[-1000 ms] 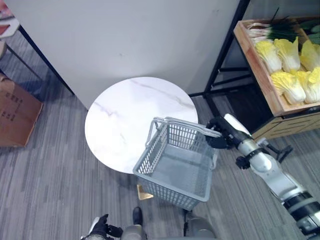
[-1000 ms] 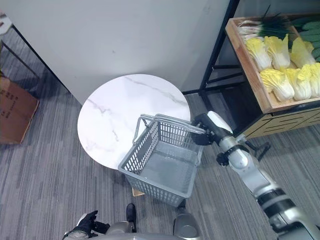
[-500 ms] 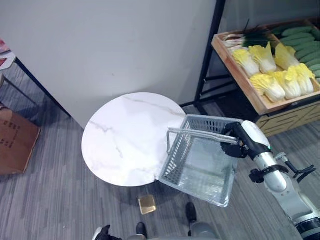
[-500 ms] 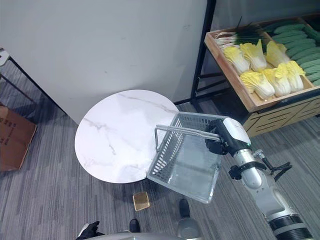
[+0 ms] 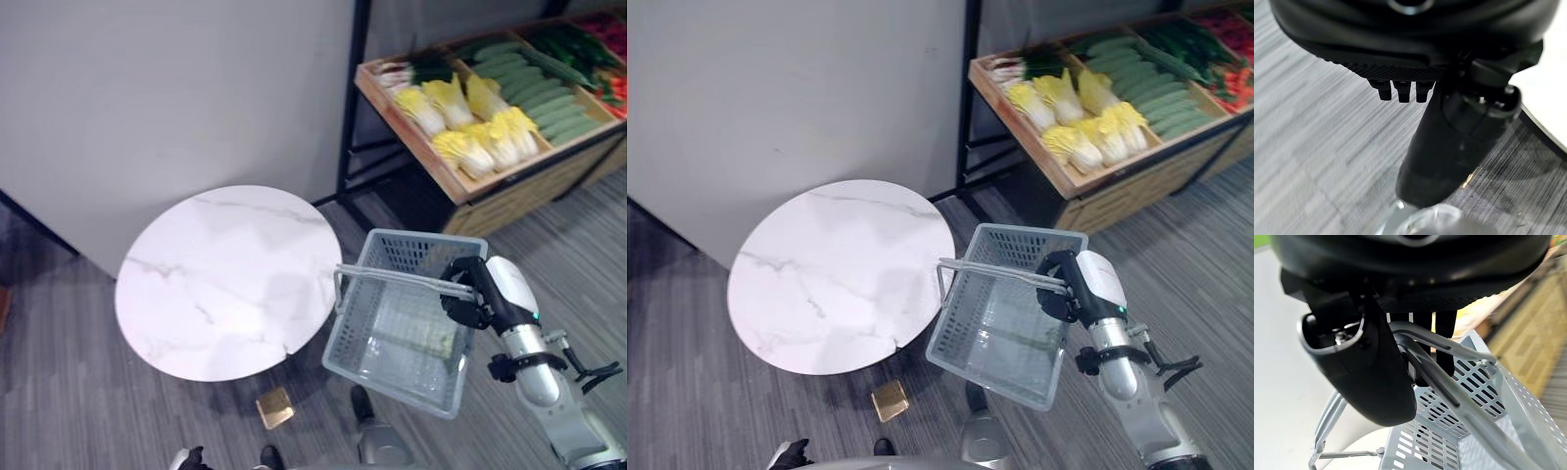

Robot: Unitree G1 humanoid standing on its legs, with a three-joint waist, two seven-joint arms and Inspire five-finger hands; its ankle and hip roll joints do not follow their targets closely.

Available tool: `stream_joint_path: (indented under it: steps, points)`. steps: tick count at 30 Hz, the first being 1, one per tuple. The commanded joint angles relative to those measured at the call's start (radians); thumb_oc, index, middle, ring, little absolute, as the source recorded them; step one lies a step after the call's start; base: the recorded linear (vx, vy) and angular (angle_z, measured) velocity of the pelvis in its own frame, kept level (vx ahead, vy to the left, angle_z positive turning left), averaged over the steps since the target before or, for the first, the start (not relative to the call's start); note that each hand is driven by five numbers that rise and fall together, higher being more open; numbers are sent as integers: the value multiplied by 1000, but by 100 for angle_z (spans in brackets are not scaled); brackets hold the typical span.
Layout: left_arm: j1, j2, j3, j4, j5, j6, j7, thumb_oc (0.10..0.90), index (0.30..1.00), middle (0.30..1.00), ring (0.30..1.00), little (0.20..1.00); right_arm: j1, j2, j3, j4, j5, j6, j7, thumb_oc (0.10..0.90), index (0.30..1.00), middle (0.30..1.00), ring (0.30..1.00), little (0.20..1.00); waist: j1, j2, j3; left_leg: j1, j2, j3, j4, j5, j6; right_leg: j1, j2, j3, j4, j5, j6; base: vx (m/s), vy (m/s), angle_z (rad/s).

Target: Get the vegetables into the basket

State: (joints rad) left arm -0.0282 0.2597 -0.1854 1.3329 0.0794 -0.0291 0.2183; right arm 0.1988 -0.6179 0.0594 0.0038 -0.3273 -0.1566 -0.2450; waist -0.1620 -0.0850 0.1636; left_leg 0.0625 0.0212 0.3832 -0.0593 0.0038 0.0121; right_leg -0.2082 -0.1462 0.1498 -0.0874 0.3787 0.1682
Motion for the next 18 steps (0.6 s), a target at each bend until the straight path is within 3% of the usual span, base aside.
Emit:
stream_joint_path:
  steps: [1,2,4,8,11,18]
  points:
    - [-41,8,2,-28,20,-31,17,900,1000,1000,1000,1000,-213,-34,-67,-145,57,-111,-129,400,300,300,300,300,47,32,9,0,75,-30,21,-30,-32,32,-104,-173,149,-176,61,-151,65,-71]
    - [-21,17,19,-36,8,-28,26,900,1000,1000,1000,1000,-228,-21,-40,-143,76,-120,-129,400,300,300,300,300,88,50,3,-10,96,30,15,-25,-35,84,-131,-337,236,-268,45,-100,59,-64]
    - [-11,20,24,-39,2,-29,26,900,1000,1000,1000,1000,-237,-19,-29,-140,81,-123,-128,400,300,300,300,300,95,51,2,-11,101,47,13,-21,-37,99,-139,-361,263,-287,41,-110,9,-102]
    - [5,9,29,-18,14,-26,17,900,1000,1000,1000,1000,-230,0,-23,-148,97,-127,-126,400,300,300,300,300,97,35,-28,-11,116,110,21,-2,-65,157,-120,-363,142,-278,54,-17,-124,-84]
    - [8,0,30,-12,23,-24,19,900,1000,1000,1000,1000,-217,0,-22,-160,97,-132,-125,400,300,300,300,300,91,40,-36,1,127,131,15,10,-79,169,-104,-363,98,-280,52,29,-148,-61]
    - [-1,-47,-1,-25,25,-32,22,900,1000,1000,1000,1000,-155,-24,-61,-203,104,-145,-127,400,300,300,300,300,48,89,-34,28,194,155,-2,81,-138,188,-38,-346,74,-325,17,27,-217,-22]
